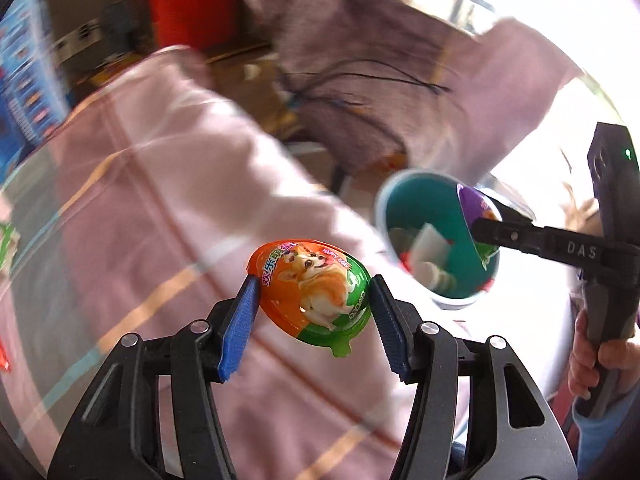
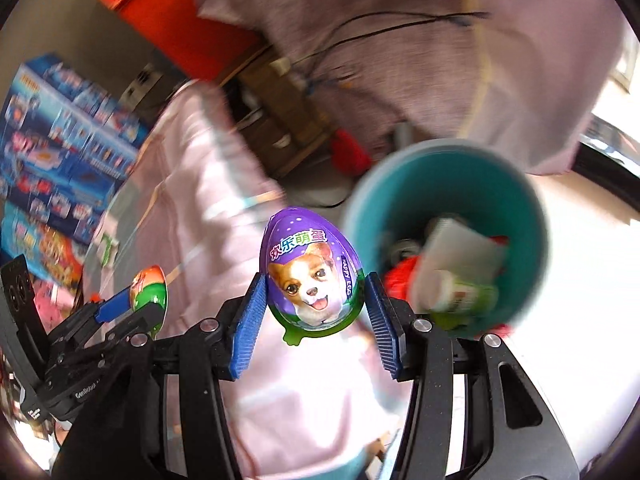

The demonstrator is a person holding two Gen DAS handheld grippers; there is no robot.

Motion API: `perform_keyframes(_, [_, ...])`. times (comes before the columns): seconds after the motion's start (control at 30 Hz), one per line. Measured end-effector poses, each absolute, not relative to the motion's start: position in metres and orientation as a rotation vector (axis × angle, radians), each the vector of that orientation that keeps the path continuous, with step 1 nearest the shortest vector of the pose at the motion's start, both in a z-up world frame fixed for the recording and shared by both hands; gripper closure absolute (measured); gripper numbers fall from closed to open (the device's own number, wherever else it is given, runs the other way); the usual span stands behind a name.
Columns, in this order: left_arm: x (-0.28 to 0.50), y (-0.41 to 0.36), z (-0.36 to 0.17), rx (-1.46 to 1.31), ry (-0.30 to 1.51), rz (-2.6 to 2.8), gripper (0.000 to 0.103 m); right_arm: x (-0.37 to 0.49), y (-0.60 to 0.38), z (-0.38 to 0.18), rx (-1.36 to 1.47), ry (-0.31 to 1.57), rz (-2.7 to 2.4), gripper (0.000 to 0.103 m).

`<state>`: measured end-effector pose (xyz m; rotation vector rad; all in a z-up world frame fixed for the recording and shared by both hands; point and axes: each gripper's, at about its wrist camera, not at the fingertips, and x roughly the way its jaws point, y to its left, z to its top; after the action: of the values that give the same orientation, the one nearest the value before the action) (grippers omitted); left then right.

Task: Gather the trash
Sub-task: 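Carry both eggs over the teal bin and open both grippers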

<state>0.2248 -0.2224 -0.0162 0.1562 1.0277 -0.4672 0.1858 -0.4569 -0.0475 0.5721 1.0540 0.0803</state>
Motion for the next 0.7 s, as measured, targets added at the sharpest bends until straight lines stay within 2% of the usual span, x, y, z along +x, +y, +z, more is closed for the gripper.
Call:
perform_keyframes(0.37, [0.225, -0.331, -0.050, 0.259, 1.093, -0.629, 0.045, 0.162, -0.529, -0.062, 0.644, 1.049, -0.039, 0.055])
perform_keyframes(0.7, [0.230, -0.380, -0.082, 0.316, 1.160, -0.694, 0.043, 0.164, -0.542, -0.077, 0.669, 1.071, -0.068, 0.055])
